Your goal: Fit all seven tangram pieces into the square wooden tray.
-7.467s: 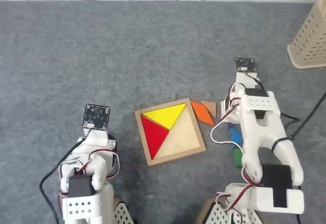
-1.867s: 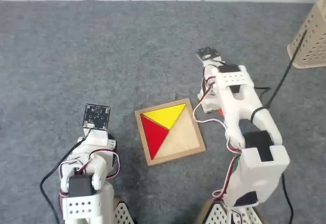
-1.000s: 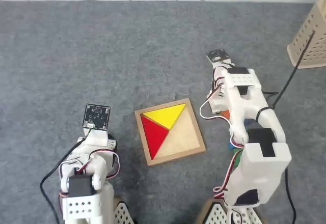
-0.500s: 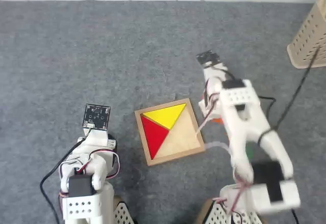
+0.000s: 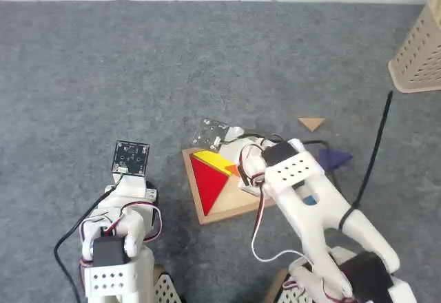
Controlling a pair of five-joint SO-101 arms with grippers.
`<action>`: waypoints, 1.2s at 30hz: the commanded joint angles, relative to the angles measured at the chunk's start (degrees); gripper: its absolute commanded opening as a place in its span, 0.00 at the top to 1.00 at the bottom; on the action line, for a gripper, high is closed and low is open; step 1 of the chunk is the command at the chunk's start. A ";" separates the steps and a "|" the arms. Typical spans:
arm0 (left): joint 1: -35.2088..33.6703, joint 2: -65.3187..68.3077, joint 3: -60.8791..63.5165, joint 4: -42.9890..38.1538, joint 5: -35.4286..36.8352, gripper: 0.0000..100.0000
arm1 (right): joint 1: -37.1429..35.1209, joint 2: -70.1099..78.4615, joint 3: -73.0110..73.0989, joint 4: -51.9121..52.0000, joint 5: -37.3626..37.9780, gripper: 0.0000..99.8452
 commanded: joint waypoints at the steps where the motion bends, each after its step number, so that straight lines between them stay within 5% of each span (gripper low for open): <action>1: 0.09 -1.32 -0.48 0.00 0.44 0.93 | -2.15 -3.30 -0.79 0.31 7.21 0.98; 14: 0.09 -1.32 -0.48 0.00 0.44 0.93 | -12.88 -3.12 -0.35 4.44 13.01 0.91; 20: 0.09 -1.32 -0.48 0.00 0.44 0.93 | -12.88 1.27 -0.79 5.23 12.92 0.90; 26: 0.09 -1.32 -0.48 0.00 0.44 0.93 | -12.97 1.71 -0.79 5.58 11.43 0.78; 36: 0.09 -1.32 -0.48 0.00 0.44 0.93 | -10.24 1.71 -0.88 5.05 11.16 0.84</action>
